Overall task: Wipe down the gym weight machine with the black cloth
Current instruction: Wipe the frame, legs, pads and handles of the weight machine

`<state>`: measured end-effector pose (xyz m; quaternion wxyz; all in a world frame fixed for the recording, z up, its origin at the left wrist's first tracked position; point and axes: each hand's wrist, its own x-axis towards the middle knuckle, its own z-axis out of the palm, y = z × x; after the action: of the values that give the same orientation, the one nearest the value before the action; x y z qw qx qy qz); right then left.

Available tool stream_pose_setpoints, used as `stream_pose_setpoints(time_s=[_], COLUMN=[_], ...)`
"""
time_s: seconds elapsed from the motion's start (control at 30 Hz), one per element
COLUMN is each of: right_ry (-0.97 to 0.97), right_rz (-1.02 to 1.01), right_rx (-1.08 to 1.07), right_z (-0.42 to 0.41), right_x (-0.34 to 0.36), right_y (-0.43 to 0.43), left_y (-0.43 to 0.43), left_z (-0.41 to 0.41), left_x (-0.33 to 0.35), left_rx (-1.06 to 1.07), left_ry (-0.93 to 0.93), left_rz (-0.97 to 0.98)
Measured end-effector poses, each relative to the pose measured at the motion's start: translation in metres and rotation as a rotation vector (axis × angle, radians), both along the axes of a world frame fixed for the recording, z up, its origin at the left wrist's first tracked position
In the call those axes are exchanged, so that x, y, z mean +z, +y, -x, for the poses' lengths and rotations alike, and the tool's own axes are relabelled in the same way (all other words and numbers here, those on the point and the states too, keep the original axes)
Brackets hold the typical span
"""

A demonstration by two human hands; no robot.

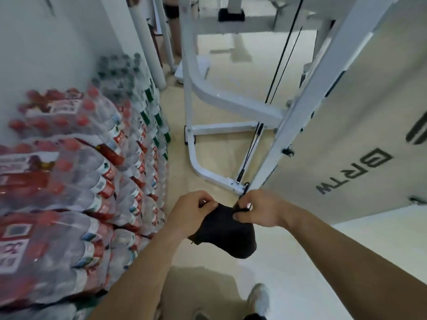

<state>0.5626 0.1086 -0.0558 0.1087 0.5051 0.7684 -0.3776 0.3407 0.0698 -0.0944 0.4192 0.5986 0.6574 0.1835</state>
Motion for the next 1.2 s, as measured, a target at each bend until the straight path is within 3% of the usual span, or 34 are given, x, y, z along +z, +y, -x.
stream_pose_setpoints(time_s=[0.13,0.4,0.8,1.07,1.2], right_ry=[0.192,0.394,0.588,0.506,0.383], right_rz=[0.052,-0.165,-0.488,-0.778,-0.966], right_rx=[-0.220,-0.296,-0.467,-0.622,-0.621], right_z=[-0.036,-0.110,-0.144,-0.144,-0.127], right_x=[0.081,0.194,0.318,0.387,0.431], right_y=[0.000,0.023,0.057,0.076,0.082], left_y=[0.020,0.073,0.142,0.188,0.215], left_z=[-0.031,-0.097,-0.144,-0.117,-0.097], left_x=[0.085,0.239,0.376,0.448,0.486], left_rx=[-0.046,-0.166,-0.229,-0.256,-0.312], left_ry=[0.012,0.089,0.121,0.067,-0.092], left_rz=[-0.120,-0.371,-0.726,-0.861,-0.859])
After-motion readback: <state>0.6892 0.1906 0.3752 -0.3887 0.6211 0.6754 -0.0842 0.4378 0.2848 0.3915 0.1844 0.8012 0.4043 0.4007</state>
